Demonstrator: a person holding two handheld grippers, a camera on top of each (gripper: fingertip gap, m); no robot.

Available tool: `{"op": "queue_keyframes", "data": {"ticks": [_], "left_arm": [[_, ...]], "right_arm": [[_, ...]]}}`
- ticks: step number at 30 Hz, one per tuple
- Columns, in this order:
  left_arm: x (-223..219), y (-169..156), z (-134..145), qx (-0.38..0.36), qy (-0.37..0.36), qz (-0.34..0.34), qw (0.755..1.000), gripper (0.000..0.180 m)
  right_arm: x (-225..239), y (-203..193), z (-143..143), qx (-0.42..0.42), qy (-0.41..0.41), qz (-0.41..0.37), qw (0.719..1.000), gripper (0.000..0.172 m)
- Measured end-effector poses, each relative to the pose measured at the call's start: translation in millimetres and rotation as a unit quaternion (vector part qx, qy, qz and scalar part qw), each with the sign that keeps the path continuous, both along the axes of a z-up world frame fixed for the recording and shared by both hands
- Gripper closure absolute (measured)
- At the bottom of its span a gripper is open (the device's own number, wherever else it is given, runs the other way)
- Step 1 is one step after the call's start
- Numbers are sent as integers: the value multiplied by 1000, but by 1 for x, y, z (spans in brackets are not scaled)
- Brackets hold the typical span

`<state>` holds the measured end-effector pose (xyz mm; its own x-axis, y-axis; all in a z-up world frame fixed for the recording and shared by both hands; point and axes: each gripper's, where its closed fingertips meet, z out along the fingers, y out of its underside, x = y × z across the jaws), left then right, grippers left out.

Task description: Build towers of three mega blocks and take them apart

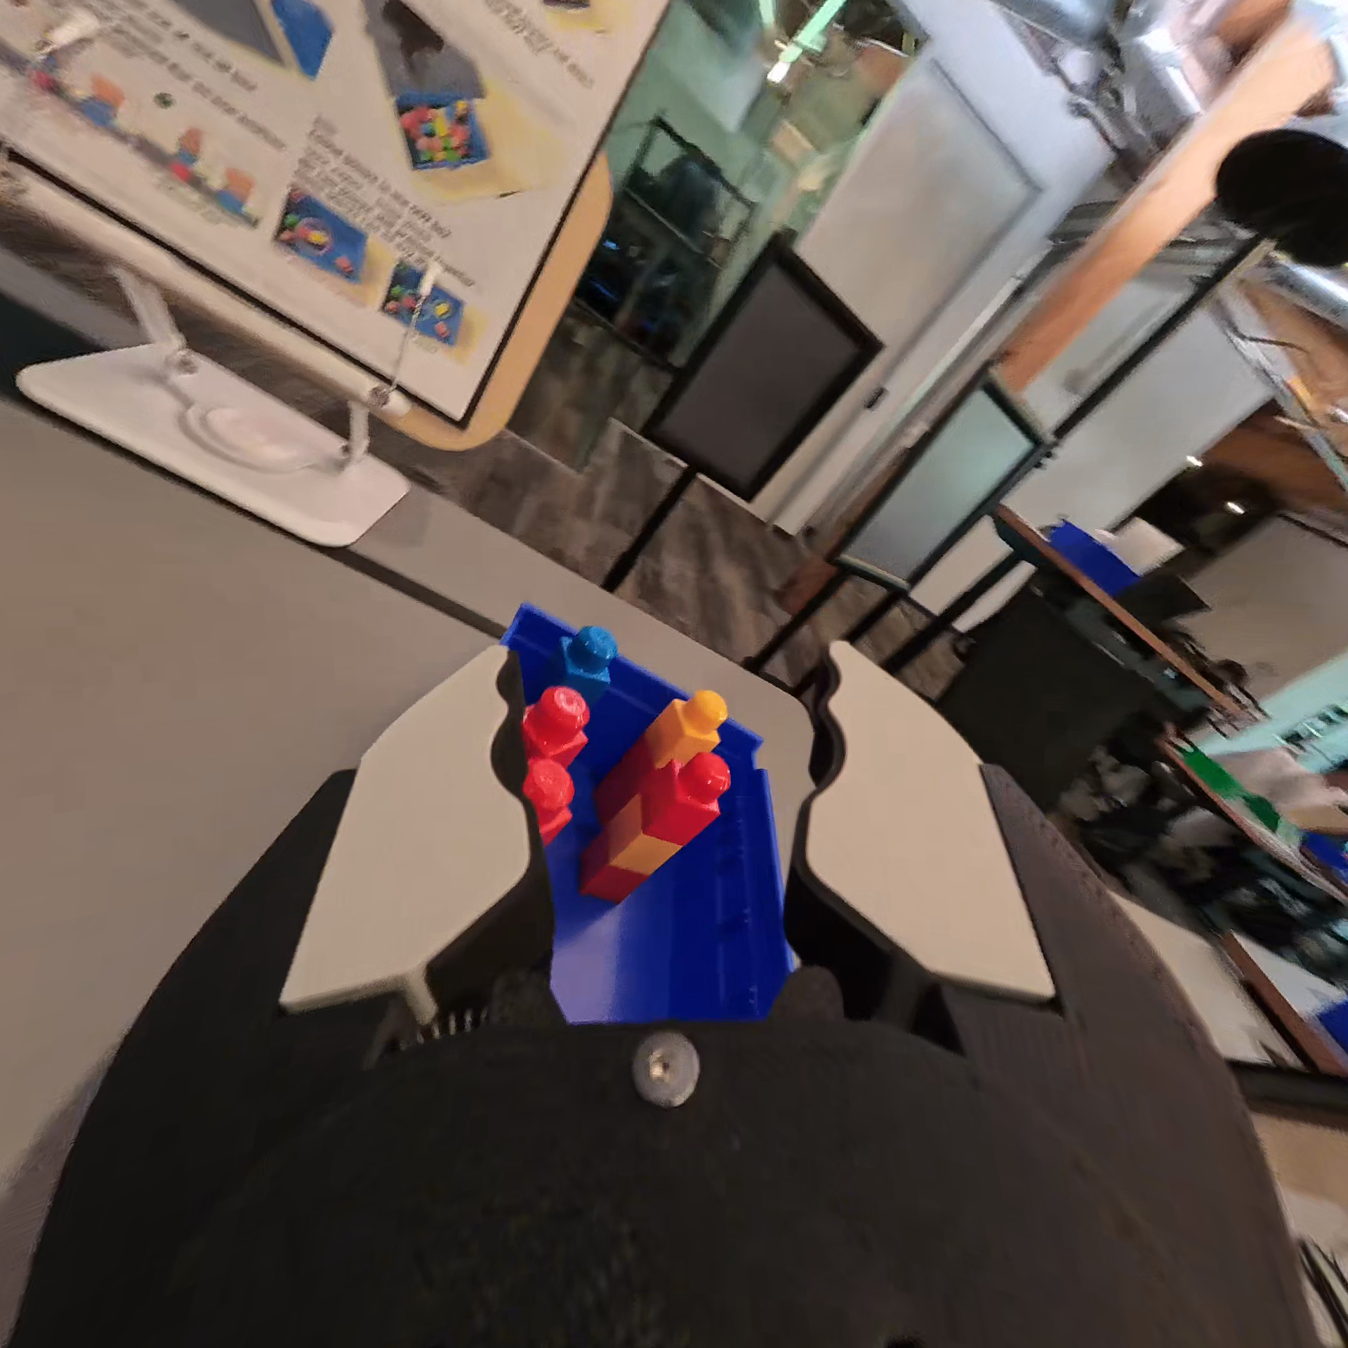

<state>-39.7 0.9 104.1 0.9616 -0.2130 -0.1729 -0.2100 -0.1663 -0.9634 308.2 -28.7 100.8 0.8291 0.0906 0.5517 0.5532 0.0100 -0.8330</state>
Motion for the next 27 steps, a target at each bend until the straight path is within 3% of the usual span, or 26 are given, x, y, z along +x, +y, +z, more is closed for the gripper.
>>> {"op": "queue_keyframes", "data": {"ticks": [4,12,17,23,27], "left_arm": [[-2,-7,7,5,4,5,1000,95],[12,-23,17,10,24,-15,1000,95],[4,-23,8,-17,72,1,997,95],[-3,-28,19,-3,50,2,999,94],[-19,-24,21,6,58,44,997,94]], "right_arm": [[-51,-3,29,51,44,11,998,99],[-139,21,36,38,39,65,996,100],[-156,38,34,21,25,86,996,100],[-158,62,19,1,18,97,995,99],[-159,77,-2,-25,16,108,994,99]]}}
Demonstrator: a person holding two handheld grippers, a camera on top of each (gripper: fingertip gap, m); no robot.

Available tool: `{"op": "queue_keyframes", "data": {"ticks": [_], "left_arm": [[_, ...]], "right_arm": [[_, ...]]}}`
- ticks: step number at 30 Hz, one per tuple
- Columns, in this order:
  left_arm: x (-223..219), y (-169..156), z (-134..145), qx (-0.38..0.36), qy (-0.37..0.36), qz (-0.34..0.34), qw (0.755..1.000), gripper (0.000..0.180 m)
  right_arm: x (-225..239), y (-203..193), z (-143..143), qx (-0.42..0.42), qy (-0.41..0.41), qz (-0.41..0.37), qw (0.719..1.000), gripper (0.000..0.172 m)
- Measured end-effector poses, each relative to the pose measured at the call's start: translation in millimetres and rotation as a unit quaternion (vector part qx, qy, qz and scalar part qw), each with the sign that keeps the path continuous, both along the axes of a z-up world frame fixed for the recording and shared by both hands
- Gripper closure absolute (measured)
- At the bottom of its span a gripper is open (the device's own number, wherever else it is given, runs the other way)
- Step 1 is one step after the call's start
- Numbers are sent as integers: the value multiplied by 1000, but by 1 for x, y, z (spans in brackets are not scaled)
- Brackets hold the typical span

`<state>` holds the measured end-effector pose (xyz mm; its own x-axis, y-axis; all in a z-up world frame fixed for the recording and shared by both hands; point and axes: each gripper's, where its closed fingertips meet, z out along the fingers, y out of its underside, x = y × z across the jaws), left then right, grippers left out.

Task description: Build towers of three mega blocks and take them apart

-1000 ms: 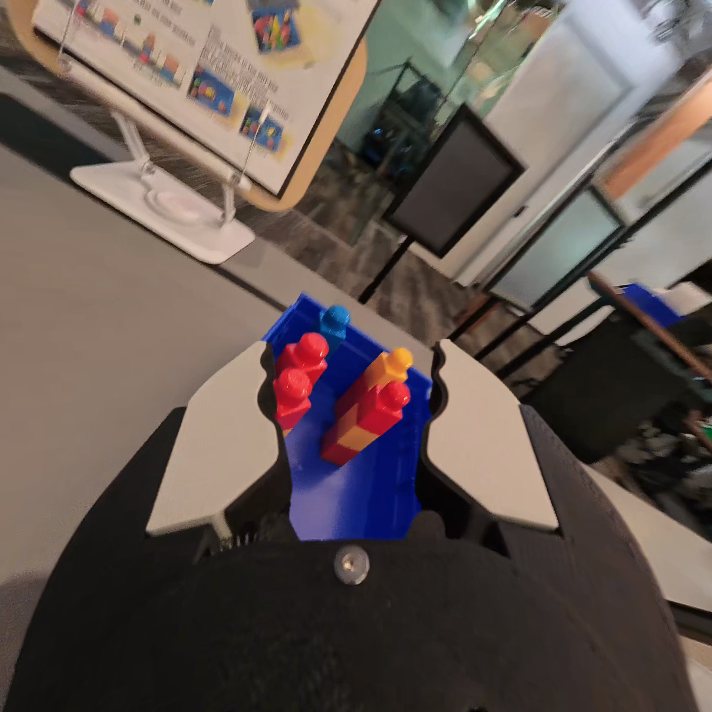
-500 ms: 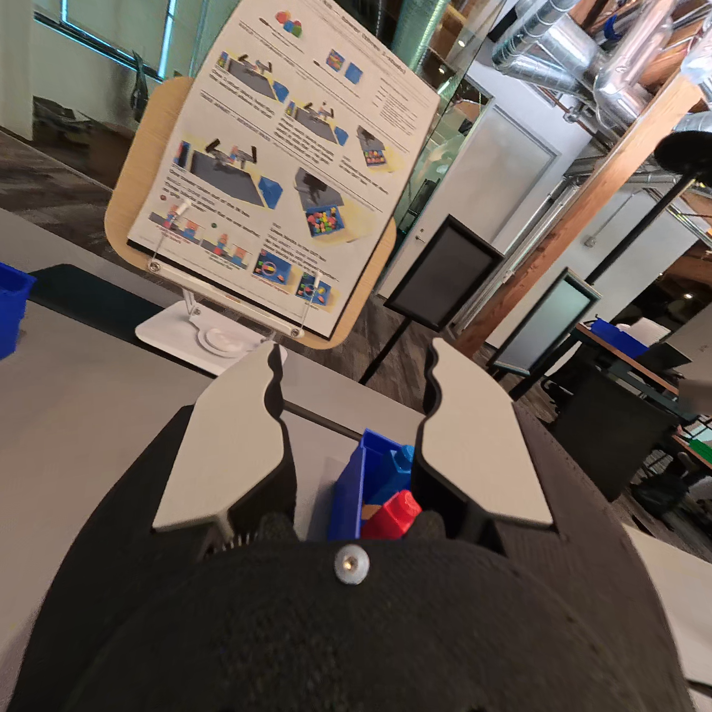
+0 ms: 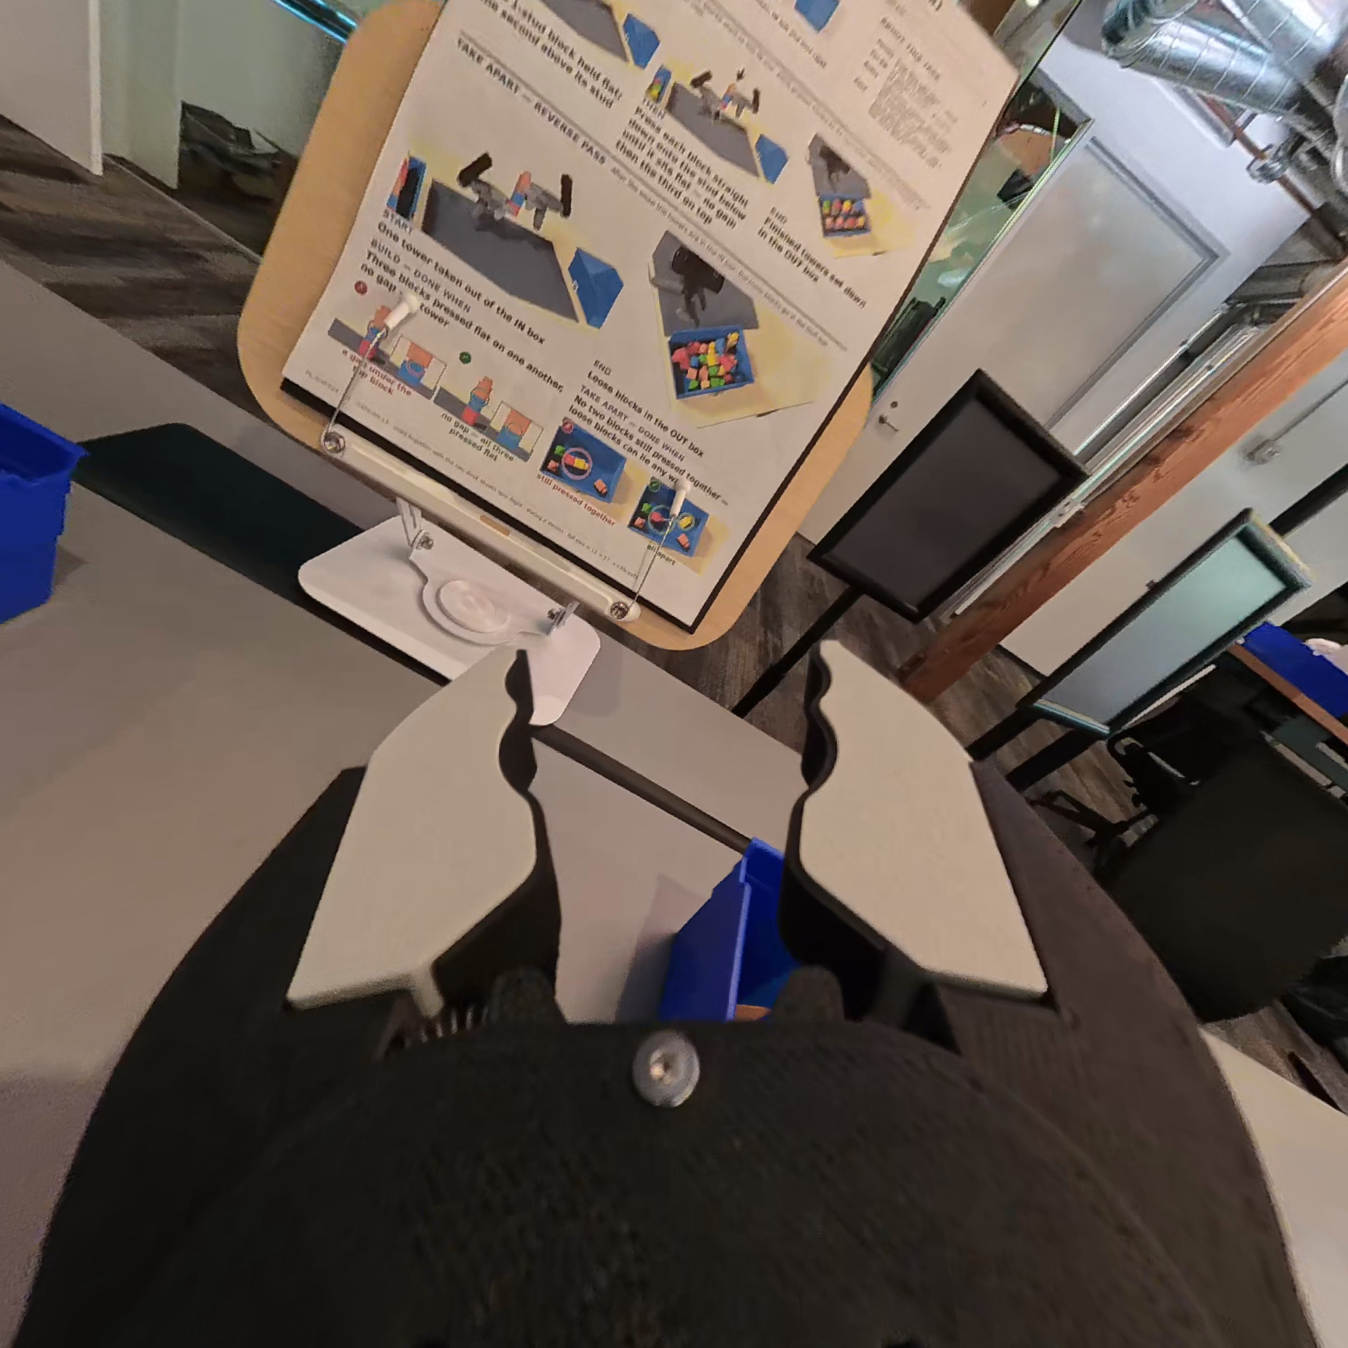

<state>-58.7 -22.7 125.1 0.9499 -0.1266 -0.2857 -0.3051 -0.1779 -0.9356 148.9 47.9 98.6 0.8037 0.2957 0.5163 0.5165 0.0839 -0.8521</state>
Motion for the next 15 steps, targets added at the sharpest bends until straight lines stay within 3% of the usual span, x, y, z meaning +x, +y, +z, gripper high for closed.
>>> {"op": "queue_keyframes", "data": {"ticks": [4,7,8,10,12,15], "left_arm": [[-23,9,-2,11,38,56,998,95],[-77,5,-13,-31,136,148,979,109],[-94,2,-20,-55,138,164,975,111],[-103,-3,-47,-133,67,120,982,111],[-109,-12,-75,-218,4,80,973,109],[-148,-23,-110,-299,6,131,945,109]], "right_arm": [[-7,8,-26,-39,-23,20,999,99],[-15,5,-30,-53,-14,49,997,100],[-17,4,-29,-56,-9,60,997,99],[-20,1,-29,-66,-2,78,995,99],[-23,-2,-28,-74,6,94,993,99],[-25,-6,-24,-79,19,113,990,98]]}}
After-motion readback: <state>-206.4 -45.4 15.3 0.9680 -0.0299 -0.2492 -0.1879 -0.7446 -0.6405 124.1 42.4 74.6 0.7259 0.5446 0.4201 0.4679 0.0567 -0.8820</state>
